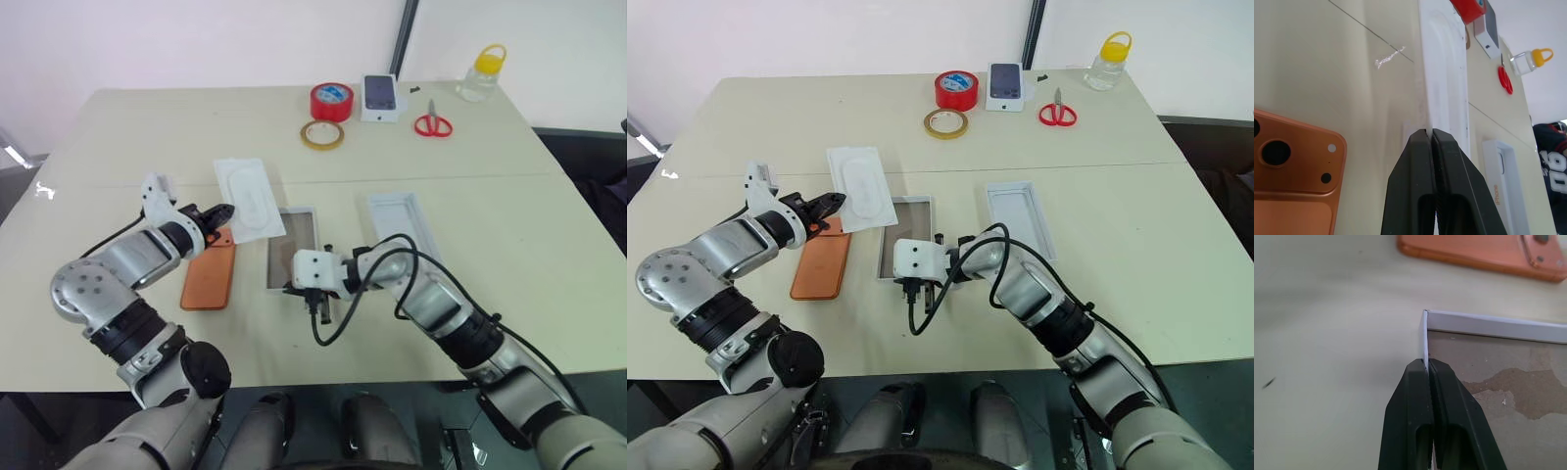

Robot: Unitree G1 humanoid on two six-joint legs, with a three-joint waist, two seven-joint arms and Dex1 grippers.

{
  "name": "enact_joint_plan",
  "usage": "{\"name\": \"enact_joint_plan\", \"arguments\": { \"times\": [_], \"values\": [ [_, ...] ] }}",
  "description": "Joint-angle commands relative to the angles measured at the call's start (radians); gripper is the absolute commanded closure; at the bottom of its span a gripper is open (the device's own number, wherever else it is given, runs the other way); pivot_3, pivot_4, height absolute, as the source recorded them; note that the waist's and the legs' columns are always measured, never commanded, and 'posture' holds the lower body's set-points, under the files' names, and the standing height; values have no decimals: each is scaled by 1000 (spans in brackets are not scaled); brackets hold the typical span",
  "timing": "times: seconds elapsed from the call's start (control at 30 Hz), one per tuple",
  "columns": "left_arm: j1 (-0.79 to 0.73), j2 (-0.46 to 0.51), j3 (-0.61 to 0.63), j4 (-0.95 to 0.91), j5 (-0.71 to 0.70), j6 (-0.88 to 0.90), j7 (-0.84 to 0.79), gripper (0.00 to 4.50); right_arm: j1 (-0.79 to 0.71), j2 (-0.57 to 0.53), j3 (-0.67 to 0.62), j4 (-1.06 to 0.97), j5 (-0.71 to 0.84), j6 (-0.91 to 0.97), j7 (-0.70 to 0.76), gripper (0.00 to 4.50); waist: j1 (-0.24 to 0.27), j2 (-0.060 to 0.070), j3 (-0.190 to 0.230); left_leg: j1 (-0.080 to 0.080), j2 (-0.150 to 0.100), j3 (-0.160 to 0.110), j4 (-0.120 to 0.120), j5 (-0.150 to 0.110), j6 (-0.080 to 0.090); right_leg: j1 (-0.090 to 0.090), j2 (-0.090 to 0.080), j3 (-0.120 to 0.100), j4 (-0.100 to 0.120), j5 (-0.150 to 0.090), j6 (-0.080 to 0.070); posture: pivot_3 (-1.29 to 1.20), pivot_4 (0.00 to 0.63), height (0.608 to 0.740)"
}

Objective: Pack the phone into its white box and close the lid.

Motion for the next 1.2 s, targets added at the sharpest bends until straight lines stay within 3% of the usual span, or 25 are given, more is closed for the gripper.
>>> {"name": "enact_joint_plan", "arguments": {
  "times": [0.03, 0.07, 0.3, 0.47, 0.83, 0.93, 1.13, 1.2],
  "values": [
    [23, -8, -23, -49, -51, 9, 23, 4500, -21, 12, -39, -26, 21, 21, 10, 3892, -1, 0, 0, 0, 0, 0, 0, 0, 0, 0, 0, 0, 0, 0, 0, 0, 150, 740],
    [31, -13, -28, -55, -60, 9, 31, 4500, -19, 5, -55, -46, 35, 37, 18, 3571, -1, 0, 0, 0, 0, 0, 0, 0, 0, 0, 0, 0, 0, 0, 0, 0, 150, 740],
    [107, 1, -112, -79, -168, 9, 79, 4500, 57, -141, -212, -219, 135, 88, 76, 29, 3, 0, 0, 0, 0, 0, 0, 0, 0, 0, 0, 0, 0, 0, 0, 0, 150, 740],
    [173, 42, -229, -75, -260, 9, 111, 4500, 103, -241, -290, -228, 162, 74, 93, 29, -1, 0, 0, 0, 0, 0, 0, 0, 0, 0, 0, 0, 0, 0, 0, 0, 150, 740],
    [201, 70, -306, -29, -334, 9, 149, 4500, 103, -221, -290, -198, 150, 60, 44, 29, 3, 0, 0, 0, 0, 0, 0, 0, 0, 0, 0, 1, 0, 0, 0, 0, 150, 740],
    [205, 71, -311, -28, -347, 9, 156, 3609, 103, -215, -287, -199, 149, 62, 37, 0, 2, 0, 0, 0, 0, 0, 0, 0, 0, 0, 0, 1, 0, 0, 0, 0, 150, 740],
    [197, 76, -301, -29, -366, 9, 150, 708, 100, -214, -286, -198, 148, 61, 31, 0, 3, 0, 0, 0, 0, 0, 0, 0, 0, 0, 0, 1, 0, 0, 0, 0, 150, 740],
    [191, 87, -295, -34, -371, 8, 141, 708, 93, -212, -288, -192, 147, 60, 28, 0, 2, 0, 0, 0, 0, 0, 0, 0, 0, 0, 0, 1, 0, 0, 0, 0, 150, 740]
  ]
}}
